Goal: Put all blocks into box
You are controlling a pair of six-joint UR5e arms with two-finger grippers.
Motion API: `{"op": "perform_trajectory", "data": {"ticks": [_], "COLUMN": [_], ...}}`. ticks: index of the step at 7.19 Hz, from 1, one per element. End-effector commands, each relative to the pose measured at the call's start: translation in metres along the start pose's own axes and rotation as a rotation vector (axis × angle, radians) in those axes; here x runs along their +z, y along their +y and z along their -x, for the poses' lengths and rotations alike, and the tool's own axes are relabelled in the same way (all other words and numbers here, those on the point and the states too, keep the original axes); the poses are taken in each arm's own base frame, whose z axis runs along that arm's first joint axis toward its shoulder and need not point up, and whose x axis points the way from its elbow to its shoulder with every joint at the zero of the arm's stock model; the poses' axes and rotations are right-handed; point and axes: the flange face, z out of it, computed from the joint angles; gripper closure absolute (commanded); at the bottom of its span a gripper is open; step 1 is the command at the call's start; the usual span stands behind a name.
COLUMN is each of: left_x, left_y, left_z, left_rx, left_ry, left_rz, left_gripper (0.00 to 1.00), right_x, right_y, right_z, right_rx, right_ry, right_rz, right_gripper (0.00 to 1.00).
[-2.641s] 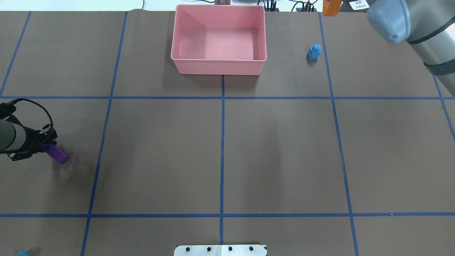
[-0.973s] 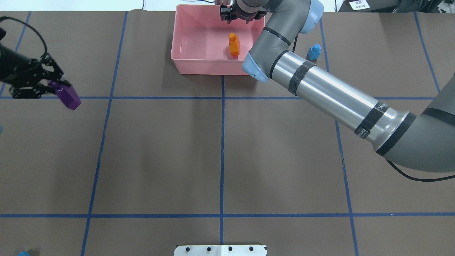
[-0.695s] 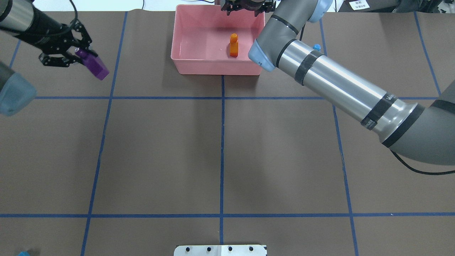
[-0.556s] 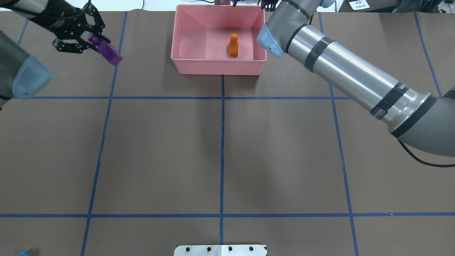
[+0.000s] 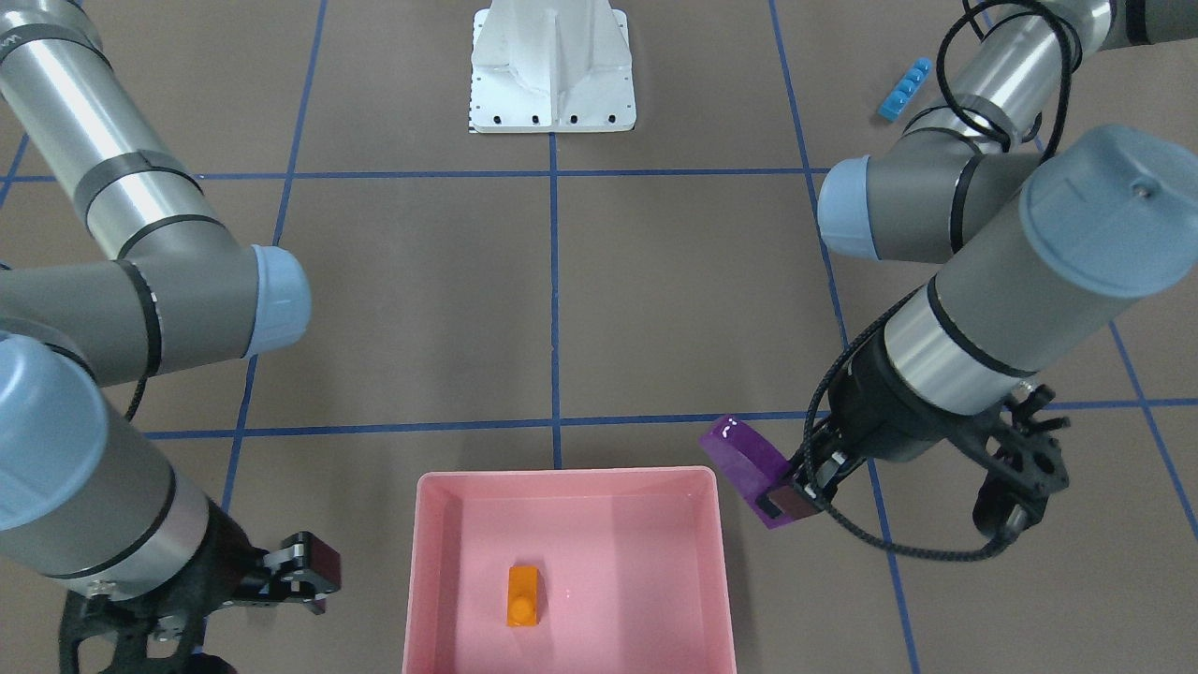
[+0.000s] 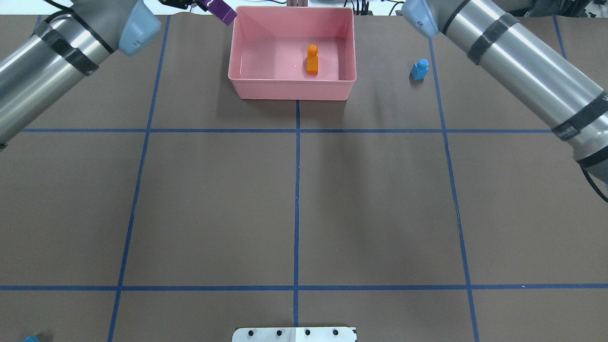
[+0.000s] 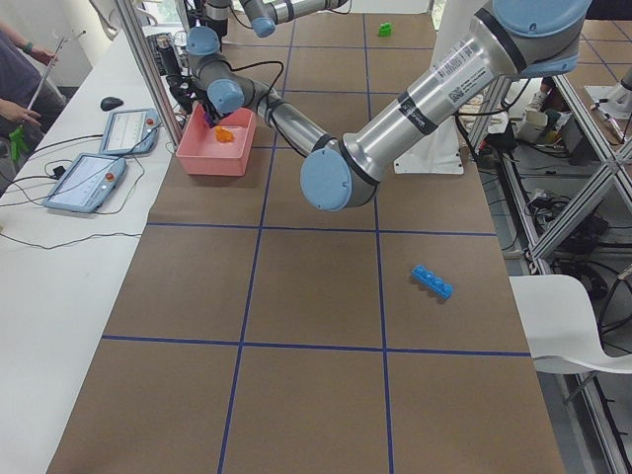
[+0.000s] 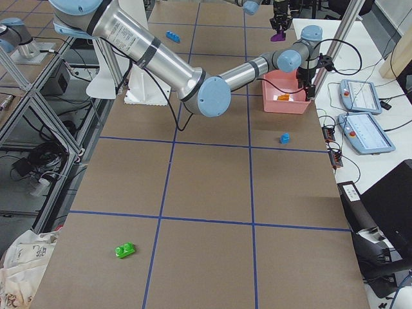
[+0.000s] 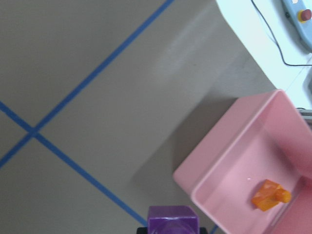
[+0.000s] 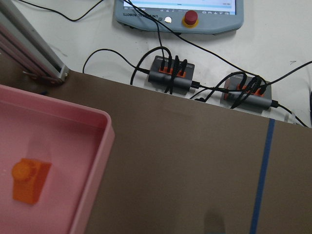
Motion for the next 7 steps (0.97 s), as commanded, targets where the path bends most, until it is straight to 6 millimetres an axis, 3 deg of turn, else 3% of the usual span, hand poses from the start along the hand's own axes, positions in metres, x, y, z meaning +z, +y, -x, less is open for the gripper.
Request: {"op": "perform_trajectory", "data": {"ticks": [1,3,5,7], "left_x": [0.034,0.088,0.127,0.149], "left_y": [-0.001,0.029,0.065,0.081], "left_z": [-0.025,-0.027,-0.024,-0.020], "left_rx": [0.027,0.061,0.090,0.100], "left_ry": [0.018,0.009,-0.010,-0.032], "left_rz": [-0.051,-0.117,-0.142,-0.157], "left_gripper": [1.00,1.00,1.00,1.00], "right_x": [0.037,0.073,0.113,0.139], "right_y": [0.037,0.062,0.081,0.085], "right_z": [-0.070,-0.077,-0.064,-0.043], "right_rx": [-0.049,-0.038,-0.044,-0.080], "right_ry": [0.018,0.020,0.024,0.030], "right_rz": [0.010,0.061,0.127,0.129], "right_gripper": [0.00,0.00,0.00,0.00]}}
